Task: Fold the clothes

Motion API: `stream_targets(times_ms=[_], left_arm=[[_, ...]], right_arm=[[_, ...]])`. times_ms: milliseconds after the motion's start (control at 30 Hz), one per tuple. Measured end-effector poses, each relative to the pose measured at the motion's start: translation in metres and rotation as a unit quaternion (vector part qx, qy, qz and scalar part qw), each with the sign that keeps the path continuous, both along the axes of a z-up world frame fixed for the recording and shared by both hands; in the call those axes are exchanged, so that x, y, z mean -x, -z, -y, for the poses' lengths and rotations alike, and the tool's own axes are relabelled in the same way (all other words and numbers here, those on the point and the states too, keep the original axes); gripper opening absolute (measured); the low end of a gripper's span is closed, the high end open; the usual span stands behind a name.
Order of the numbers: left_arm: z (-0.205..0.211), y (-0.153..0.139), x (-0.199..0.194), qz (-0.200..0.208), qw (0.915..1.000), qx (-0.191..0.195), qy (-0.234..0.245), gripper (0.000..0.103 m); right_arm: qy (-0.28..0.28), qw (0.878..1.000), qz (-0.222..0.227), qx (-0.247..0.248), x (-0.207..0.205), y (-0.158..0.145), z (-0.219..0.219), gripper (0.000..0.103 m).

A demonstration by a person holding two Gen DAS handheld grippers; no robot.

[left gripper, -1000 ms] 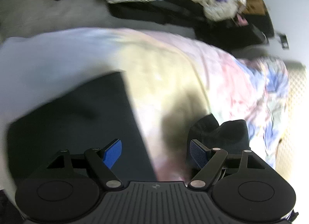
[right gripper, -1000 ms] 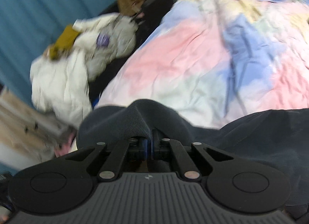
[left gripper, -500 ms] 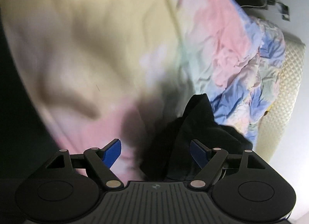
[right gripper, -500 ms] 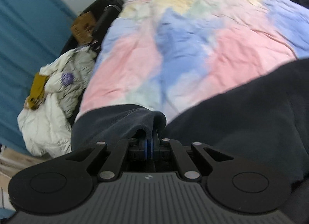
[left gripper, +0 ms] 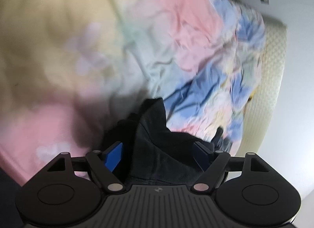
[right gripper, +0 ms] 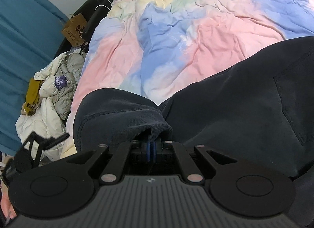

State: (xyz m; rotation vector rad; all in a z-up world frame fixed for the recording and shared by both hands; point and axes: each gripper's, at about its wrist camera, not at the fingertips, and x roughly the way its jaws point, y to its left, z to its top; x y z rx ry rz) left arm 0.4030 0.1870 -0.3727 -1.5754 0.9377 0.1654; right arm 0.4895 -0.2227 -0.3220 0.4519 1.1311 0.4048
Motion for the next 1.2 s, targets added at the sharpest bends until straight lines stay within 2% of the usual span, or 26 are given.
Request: stream_targets(times_ms=[133, 267, 300, 400, 500, 567, 733, 800, 900, 1000, 1100, 1200], left_arm=[[0.014, 0.005, -0.012, -0.022, 0.998, 0.0, 0.06, 0.062], [0.021, 0.009, -0.014, -0.052, 0.9951, -0.015, 0.083, 0.029], [0.019, 0.002, -0.011, -0.049, 0.995, -0.033, 0.08, 0.014], [0.007, -0.026, -0.005, -0.021, 0.9935, -0.088, 0.069, 0.012], [-0.018, -0.072, 0.011, 0.035, 0.9901, -0.127, 0.049, 0.01], [-0.035, -0.11, 0.026, 0.08, 0.9833, -0.158, 0.042, 0.01], [-0.085, -0.172, 0.073, 0.132, 0.9628, -0.236, -0.002, 0.01], [-0.103, -0.181, 0.087, 0.133, 0.9571, -0.257, -0.015, 0.01], [-0.134, -0.184, 0.106, 0.133, 0.9553, -0.262, -0.038, 0.01], [-0.162, -0.188, 0.113, 0.134, 0.9544, -0.264, -0.04, 0.009], [-0.183, -0.198, 0.113, 0.137, 0.9519, -0.272, -0.03, 0.009], [-0.193, -0.187, 0.095, 0.111, 0.9542, -0.277, -0.022, 0.01]], right_arm=[[-0.007, 1.0, 0.001, 0.0, 0.002, -0.001, -0.002, 0.004], [-0.018, 1.0, 0.004, 0.013, 0.008, -0.006, -0.007, 0.004], [-0.022, 1.0, 0.005, 0.014, 0.01, -0.007, -0.009, 0.004], [-0.041, 0.999, 0.01, 0.017, 0.019, -0.014, -0.021, 0.004], [-0.063, 0.998, 0.017, 0.017, 0.03, -0.022, -0.038, 0.004], [-0.078, 0.997, 0.023, 0.009, 0.04, -0.027, -0.056, 0.004], [-0.141, 0.989, 0.038, -0.005, 0.062, -0.04, -0.112, 0.005], [-0.177, 0.983, 0.042, -0.006, 0.07, -0.044, -0.141, 0.005], [-0.224, 0.974, 0.044, 0.003, 0.077, -0.043, -0.182, 0.005], [-0.265, 0.962, 0.053, 0.028, 0.082, -0.04, -0.217, 0.005], [-0.27, 0.959, 0.066, 0.048, 0.08, -0.044, -0.236, 0.005], [-0.266, 0.959, 0.073, 0.064, 0.076, -0.045, -0.247, 0.008]])
